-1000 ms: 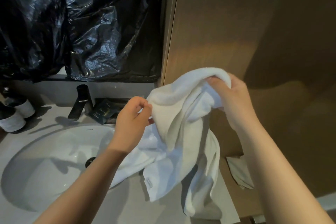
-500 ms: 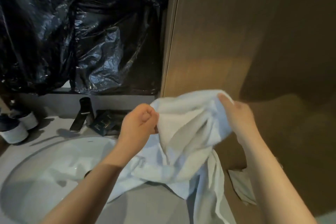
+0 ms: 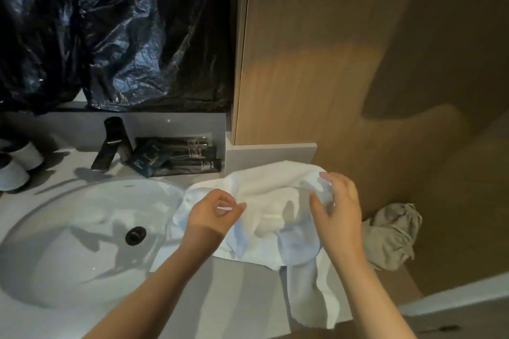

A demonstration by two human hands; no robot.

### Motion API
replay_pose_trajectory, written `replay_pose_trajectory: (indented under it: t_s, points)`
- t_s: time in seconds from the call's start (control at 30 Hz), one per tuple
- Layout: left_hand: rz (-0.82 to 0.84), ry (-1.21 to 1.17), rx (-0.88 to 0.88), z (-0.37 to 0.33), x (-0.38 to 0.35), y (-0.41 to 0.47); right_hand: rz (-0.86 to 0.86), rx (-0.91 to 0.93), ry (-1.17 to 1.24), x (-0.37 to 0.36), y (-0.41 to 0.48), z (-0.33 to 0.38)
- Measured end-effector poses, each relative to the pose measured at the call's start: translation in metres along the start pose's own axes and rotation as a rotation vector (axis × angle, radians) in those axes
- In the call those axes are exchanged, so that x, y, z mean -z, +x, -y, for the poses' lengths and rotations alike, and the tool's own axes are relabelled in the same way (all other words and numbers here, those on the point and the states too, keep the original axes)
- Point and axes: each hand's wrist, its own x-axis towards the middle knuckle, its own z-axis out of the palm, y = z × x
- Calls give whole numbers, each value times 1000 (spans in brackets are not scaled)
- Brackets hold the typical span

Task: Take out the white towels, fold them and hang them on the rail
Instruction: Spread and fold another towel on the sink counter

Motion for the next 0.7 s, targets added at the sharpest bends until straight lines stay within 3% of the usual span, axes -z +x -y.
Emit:
replay_pose_trajectory:
  t_s: [0.2,0.33,0.7]
  points:
    - [65,305,-55,30,-3,-34,89,-70,119,-6,-13,0]
    - [63,349,-30,44,-2,-39,155,-112,131,-5,-20,-5]
    - [-103,379,-188,63,-25,-41,305,-168,97,2,-36,-11]
